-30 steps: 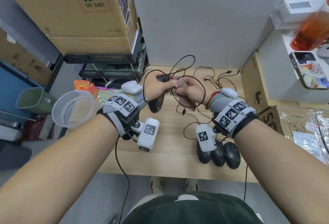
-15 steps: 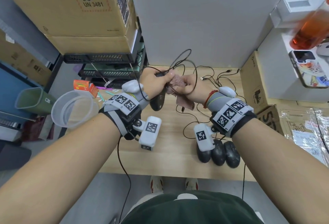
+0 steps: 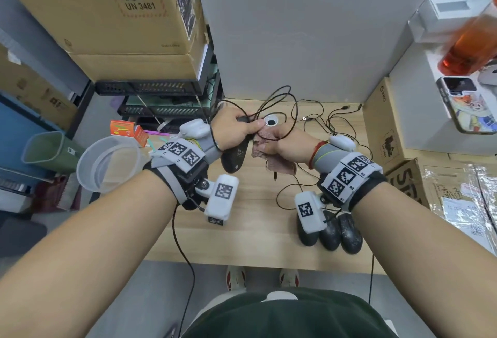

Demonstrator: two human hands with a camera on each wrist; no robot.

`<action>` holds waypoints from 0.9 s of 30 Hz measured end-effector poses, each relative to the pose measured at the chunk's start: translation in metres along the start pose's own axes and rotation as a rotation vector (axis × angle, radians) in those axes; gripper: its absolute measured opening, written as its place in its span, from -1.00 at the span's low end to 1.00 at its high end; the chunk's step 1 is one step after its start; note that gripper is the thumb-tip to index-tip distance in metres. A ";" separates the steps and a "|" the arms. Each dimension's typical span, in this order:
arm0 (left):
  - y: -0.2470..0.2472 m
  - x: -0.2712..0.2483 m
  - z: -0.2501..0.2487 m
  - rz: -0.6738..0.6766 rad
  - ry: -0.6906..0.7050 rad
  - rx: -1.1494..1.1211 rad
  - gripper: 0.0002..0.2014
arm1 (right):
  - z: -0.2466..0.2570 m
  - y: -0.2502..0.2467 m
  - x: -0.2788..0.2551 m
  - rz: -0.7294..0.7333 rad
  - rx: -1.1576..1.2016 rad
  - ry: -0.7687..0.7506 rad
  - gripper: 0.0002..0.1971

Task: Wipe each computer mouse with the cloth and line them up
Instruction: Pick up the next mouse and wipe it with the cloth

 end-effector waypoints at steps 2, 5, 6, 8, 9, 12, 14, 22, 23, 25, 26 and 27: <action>-0.003 -0.001 0.003 -0.061 -0.039 -0.128 -0.80 | -0.011 -0.002 0.007 -0.009 -0.026 0.008 -0.69; -0.010 0.001 0.008 -0.103 -0.100 -0.346 -0.90 | -0.015 -0.002 0.001 0.012 -0.090 0.042 -0.82; -0.016 0.002 0.007 -0.127 -0.104 -0.370 -0.92 | -0.019 -0.001 -0.002 0.008 -0.095 0.051 -0.85; -0.033 0.003 0.008 -0.188 -0.116 -0.369 -0.90 | -0.031 0.000 -0.010 -0.006 -0.092 0.097 -0.91; -0.040 0.005 0.009 -0.213 -0.123 -0.356 -0.89 | -0.039 0.001 -0.013 -0.006 -0.090 0.117 -0.87; -0.048 0.005 0.016 -0.261 -0.129 -0.337 -0.91 | -0.060 -0.001 -0.015 -0.059 -0.103 0.105 -0.91; -0.046 0.005 0.022 -0.283 -0.143 -0.357 -0.92 | -0.067 -0.001 -0.009 -0.062 -0.117 0.094 -0.90; -0.040 0.007 0.041 -0.257 -0.230 -0.434 -0.81 | -0.091 -0.008 -0.008 -0.270 0.033 0.149 -0.95; -0.040 0.008 0.043 -0.253 -0.236 -0.441 -0.80 | -0.092 -0.010 -0.010 -0.316 0.059 0.166 -0.88; -0.039 0.008 0.046 -0.230 -0.257 -0.461 -0.83 | -0.098 -0.019 -0.015 -0.420 0.051 0.225 -0.76; -0.039 0.008 0.046 -0.210 -0.268 -0.479 -0.86 | -0.100 -0.024 -0.019 -0.470 0.026 0.249 -0.75; -0.039 0.008 0.047 -0.192 -0.276 -0.498 -0.88 | -0.100 -0.029 -0.020 -0.518 0.005 0.254 -0.78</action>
Point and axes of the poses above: each hand's wrist, its own x-axis towards the middle knuckle, its own y-axis out of the palm, z = x × y, the point moved 5 cm from there along x, towards the middle knuckle, and after that the axes turned 7 degrees about z, right-handed, at the moved point
